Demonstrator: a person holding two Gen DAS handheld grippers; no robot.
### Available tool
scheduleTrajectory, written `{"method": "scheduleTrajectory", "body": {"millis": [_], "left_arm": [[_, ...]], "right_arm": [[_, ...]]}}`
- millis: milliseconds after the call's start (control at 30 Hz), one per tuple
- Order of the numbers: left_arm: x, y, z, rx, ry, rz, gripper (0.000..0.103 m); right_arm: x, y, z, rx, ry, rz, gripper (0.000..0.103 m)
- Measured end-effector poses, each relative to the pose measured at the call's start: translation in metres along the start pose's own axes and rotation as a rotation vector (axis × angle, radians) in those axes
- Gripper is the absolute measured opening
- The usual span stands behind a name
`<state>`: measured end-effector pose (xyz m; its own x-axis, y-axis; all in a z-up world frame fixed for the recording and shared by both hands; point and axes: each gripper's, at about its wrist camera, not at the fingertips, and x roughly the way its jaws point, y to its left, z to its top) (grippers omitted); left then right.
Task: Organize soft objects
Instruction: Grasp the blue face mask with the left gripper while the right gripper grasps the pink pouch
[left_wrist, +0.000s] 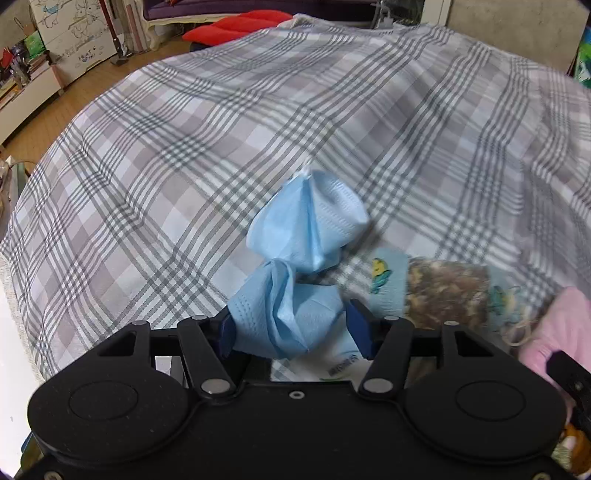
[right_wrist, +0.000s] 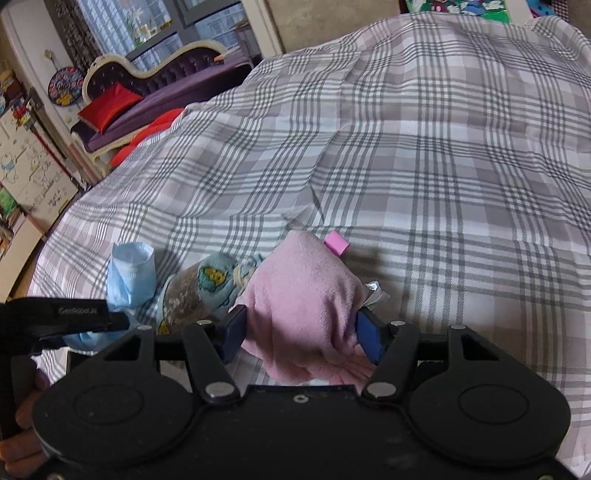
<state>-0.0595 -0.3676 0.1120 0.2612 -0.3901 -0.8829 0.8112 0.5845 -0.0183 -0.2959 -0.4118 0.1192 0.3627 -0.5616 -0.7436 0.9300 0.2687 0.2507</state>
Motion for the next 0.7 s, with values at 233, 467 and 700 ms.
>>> {"method": "scheduleTrajectory", "body": {"millis": [233,467,700], "left_arm": [[-0.025,-0.005,-0.001,0.036,-0.031,-0.013,0.057],[-0.006,0.001,-0.004,0.027,-0.012,0.095,0.069],[0.009,0.004,-0.004,0.018,-0.016,0.126,0.079]], "right_arm": [[-0.001,-0.005,0.003,0.032,-0.016,0.0,0.062],[0.001,-0.006,0.002,0.036,-0.001,0.011,0.062],[0.005,-0.008,0.002,0.044,0.012,0.017,0.062]]}}
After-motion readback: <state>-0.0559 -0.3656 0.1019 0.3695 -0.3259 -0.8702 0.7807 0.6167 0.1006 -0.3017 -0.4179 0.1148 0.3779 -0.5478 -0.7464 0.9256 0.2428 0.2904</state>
